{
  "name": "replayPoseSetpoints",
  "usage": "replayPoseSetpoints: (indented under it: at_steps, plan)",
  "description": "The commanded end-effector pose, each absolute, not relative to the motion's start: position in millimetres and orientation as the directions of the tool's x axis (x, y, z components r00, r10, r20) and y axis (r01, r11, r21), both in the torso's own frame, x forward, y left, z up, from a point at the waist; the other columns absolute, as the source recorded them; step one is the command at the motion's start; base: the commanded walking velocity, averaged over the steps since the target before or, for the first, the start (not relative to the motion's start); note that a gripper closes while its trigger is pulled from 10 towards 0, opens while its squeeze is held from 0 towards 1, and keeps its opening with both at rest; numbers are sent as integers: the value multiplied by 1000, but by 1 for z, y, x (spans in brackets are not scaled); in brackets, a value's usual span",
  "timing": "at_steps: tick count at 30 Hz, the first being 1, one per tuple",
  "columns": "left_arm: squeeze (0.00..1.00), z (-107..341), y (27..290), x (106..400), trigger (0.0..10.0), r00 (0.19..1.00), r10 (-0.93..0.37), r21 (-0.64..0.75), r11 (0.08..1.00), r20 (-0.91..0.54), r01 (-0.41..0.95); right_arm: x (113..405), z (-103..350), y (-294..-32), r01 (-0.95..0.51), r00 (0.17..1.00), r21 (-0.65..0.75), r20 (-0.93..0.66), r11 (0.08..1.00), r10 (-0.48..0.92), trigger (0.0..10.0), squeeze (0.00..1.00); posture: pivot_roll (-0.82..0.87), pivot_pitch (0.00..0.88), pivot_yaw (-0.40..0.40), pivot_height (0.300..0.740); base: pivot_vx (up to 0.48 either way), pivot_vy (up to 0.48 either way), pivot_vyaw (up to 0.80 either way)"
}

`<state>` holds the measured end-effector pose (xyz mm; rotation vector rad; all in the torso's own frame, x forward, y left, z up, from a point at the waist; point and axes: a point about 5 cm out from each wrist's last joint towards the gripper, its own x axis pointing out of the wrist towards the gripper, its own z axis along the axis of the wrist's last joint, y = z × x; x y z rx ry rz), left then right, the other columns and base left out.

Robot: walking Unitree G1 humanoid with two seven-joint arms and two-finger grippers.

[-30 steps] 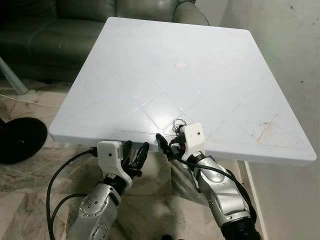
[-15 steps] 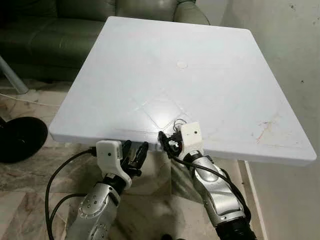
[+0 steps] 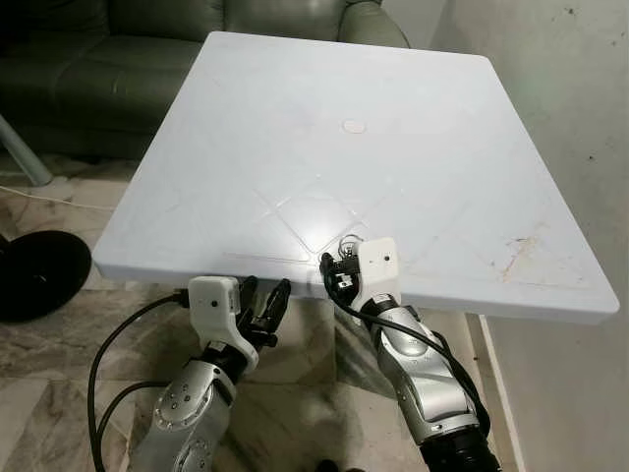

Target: Hang keys on a hook

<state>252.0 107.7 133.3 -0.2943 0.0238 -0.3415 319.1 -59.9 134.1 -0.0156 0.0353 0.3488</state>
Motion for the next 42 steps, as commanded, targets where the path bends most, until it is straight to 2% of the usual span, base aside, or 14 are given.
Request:
replayPoseSetpoints:
  at_steps: [1, 4, 36, 37, 38, 39, 42]
  plan:
    - [0, 134, 108, 249, 10000, 944, -328, -292, 901, 25, 320, 317, 129, -61, -339, 939, 12, -62, 941, 339, 549, 0, 162, 231, -86, 740, 0, 0, 0]
    - [0, 134, 108, 248, 10000, 945, -327, -292, 901, 25, 320, 317, 130, -60, -339, 939, 7, -59, 941, 339, 39, 0, 163, 236, -89, 740, 0, 0, 0]
    - [0, 136, 108, 250, 10000, 948, -318, -296, 903, 31, 312, 319, 134, -60, -344, 938, 37, -30, 938, 345, 0, 0, 163, 230, -89, 740, 0, 0, 0]
    - [0, 136, 108, 251, 10000, 948, -317, -295, 903, 32, 312, 319, 137, -60, -354, 935, 41, -6, 934, 355, 3255, 0, 162, 229, -89, 740, 0, 0, 0]
    - [0, 136, 108, 251, 10000, 948, -317, -294, 903, 34, 313, 319, 141, -60, -369, 929, 33, 35, 929, 368, 8235, 0, 161, 228, -89, 740, 0, 0, 0]
    - [0, 137, 108, 252, 10000, 947, -318, -293, 903, 39, 315, 319, 146, -61, -386, 920, -1, 72, 923, 385, 10000, 0, 157, 225, -88, 740, 0, 0, 0]
    - [0, 138, 107, 258, 10000, 947, -318, -290, 902, 50, 319, 318, 164, -63, -457, 856, -126, 204, 880, 474, 10000, 0, 143, 210, -82, 740, 0, 0, 0]
